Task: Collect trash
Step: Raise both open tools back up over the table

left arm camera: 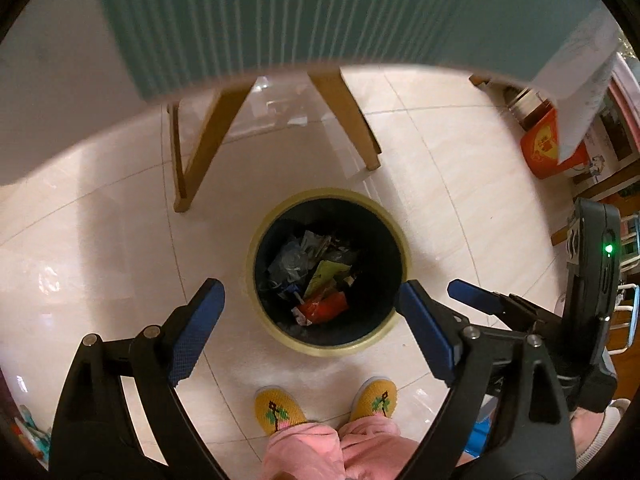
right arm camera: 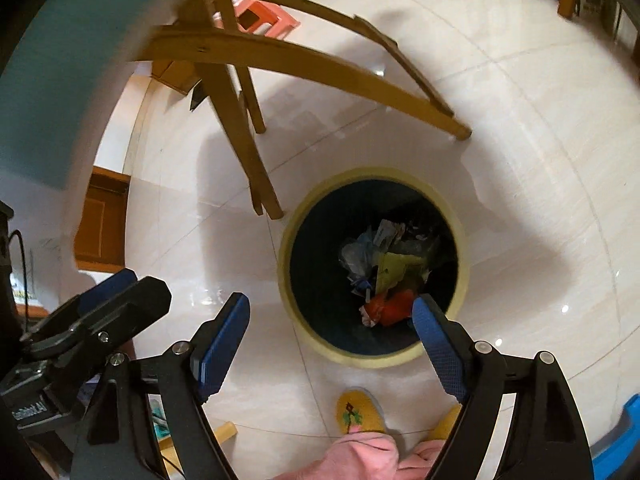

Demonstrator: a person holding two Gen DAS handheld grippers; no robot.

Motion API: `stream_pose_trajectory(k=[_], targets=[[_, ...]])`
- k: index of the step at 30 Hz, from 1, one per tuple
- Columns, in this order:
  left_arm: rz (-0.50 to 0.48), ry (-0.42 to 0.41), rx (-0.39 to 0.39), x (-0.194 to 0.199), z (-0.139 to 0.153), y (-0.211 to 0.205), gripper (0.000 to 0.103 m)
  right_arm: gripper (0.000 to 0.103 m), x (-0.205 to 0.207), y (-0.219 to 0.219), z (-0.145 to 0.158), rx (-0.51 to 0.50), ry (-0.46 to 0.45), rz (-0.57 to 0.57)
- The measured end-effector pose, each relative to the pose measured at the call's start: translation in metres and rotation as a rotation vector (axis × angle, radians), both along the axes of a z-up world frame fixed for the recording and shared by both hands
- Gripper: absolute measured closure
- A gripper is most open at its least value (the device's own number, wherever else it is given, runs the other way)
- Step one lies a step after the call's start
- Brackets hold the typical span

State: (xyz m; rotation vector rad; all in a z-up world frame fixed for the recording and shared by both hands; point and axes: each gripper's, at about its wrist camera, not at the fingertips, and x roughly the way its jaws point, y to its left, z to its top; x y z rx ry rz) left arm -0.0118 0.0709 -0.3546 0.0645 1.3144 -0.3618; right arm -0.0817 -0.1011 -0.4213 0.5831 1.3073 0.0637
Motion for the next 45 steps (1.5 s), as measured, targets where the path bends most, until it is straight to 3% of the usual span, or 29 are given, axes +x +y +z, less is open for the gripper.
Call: stream_pose_trajectory(k=[9, 13, 17, 27, 34, 45], targets=[[0.034, -0.036, 0.0, -0.028, 0.106, 0.012, 0.015, 0.018, -0.021, 0.007, 0.122, -0.092, -0.052, 0.041], [0.04, -0.066, -0.018, -0.041, 0.17, 0.018, 0.015, 0.018, -0.029, 0.004, 0.183, -0.116, -0.065, 0.066], [0.045, -0.112, -0.041, -0.054, 0.238, 0.024, 0.015, 0.018, -0.041, 0.002, 0.261, -0.152, -0.117, 0.108], [0.09, -0.283, -0.072, -0.074, 0.378, 0.031, 0.015, 0.015, -0.068, -0.016, 0.4, -0.197, -0.273, 0.155], [0.116, -0.399, -0.072, -0.083, 0.442, 0.025, 0.015, 0.015, -0.069, -0.026, 0.466, -0.22, -0.401, 0.177], [0.172, -0.49, -0.047, -0.058, 0.48, 0.008, 0.015, 0.015, -0.014, -0.029, 0.527, -0.24, -0.525, 0.24]])
